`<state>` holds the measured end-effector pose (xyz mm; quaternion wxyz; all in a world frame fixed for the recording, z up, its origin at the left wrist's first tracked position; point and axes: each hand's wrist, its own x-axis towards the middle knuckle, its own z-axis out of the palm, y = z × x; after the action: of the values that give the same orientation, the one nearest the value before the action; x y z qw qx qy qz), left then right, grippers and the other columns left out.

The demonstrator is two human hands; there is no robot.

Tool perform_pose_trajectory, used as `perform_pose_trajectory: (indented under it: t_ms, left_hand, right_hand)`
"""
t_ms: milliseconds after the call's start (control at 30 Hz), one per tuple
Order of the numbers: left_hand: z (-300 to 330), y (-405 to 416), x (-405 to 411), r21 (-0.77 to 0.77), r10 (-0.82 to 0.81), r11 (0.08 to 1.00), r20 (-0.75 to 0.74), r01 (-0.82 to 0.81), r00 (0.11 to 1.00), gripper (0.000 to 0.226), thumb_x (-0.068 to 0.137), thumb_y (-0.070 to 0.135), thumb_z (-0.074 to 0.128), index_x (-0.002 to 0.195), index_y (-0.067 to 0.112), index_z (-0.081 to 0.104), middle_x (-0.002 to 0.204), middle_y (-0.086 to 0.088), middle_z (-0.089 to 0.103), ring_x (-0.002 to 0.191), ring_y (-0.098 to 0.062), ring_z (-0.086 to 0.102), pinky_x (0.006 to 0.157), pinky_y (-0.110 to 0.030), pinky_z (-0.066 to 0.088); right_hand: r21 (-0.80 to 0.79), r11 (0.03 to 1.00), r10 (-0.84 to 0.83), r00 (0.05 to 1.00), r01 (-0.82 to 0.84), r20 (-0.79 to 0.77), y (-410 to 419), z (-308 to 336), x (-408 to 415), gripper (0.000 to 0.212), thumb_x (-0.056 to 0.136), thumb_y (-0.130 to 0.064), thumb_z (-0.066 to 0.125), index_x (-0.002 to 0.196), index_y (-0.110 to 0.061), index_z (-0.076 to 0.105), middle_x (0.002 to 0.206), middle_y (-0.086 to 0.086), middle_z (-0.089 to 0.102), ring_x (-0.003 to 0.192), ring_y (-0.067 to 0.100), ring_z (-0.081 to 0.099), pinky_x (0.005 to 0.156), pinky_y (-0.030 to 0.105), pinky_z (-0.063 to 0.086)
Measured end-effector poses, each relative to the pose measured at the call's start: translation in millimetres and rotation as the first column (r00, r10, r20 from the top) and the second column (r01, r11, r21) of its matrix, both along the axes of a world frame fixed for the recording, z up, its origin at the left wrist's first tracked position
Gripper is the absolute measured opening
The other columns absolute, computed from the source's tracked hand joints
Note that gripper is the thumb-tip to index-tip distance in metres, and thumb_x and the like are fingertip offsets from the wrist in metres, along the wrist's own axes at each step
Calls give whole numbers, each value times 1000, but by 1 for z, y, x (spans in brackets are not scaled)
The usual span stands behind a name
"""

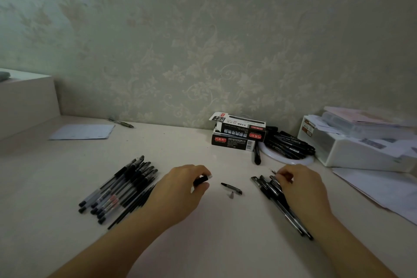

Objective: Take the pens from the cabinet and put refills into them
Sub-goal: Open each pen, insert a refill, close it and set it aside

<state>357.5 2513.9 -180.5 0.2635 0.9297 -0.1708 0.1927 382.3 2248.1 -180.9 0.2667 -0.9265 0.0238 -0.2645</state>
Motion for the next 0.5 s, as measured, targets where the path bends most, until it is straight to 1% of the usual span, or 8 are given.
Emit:
perform_pose_trajectory:
  t_ms: [67,133,200,267,333,400,433,500]
  left_hand:
    - [-1,0,0,-6,5,1000,-7,-6,1000,20,94,36,54,113,37,61,94,21,57,79,1,52,74,-12,41]
    - [0,0,0,-9,21,1000,-16,-21,1000,20,94,36,55,112,37,61,98,19,60,88,0,55,79,-17,45]
    - [2,2,-1,-22,58,998,-12,-58,998,19,93,34,56,110,36,63,101,17,63,92,-1,57,80,-20,48]
    - [6,7,-1,-30,129,991,1,-129,992,15,91,32,57,104,34,65,96,15,64,88,-4,60,77,-22,49]
    - [11,14,0,-2,234,972,12,-234,972,9,90,31,58,96,30,65,84,12,61,79,-10,60,69,-26,50]
    - [17,24,2,49,328,943,17,-328,945,9,90,30,58,88,24,64,73,10,55,69,-12,55,61,-26,44]
    - [20,28,2,80,366,928,7,-365,931,11,90,30,58,85,21,63,71,9,54,67,-12,52,58,-25,41]
    - [24,35,2,145,413,903,-42,-404,910,15,89,30,58,83,17,62,71,5,58,66,-13,54,57,-26,41]
  right_hand:
    - [-13,1000,-16,1000,16,-14,-1,-1,0,16,92,-11,63,82,-14,75,70,-2,69,62,10,61,62,34,56]
    - [-33,999,-25,999,24,-28,-1,-1,0,20,92,-10,61,78,-13,75,69,2,70,62,13,63,62,35,56]
    - [-60,998,-29,998,26,-49,-1,-1,1,22,93,-10,60,77,-12,74,70,4,71,63,16,64,64,38,57]
    - [-64,998,-19,999,16,-47,-2,-1,1,22,94,-11,59,77,-11,74,71,5,70,62,17,64,64,40,57]
    - [-70,998,-1,1000,0,-10,-1,0,0,21,94,-13,60,79,-12,74,77,4,68,65,17,62,65,40,56]
    - [-83,996,32,998,-28,47,4,1,-3,17,93,-15,61,82,-17,73,83,1,65,69,15,59,65,37,53]
    - [-90,994,63,995,-56,72,8,2,-4,15,92,-15,62,84,-19,73,85,-1,63,72,14,58,65,33,51]
    - [-101,986,144,985,-134,97,19,2,-7,11,92,-17,64,90,-22,73,87,-5,63,77,10,57,66,22,44]
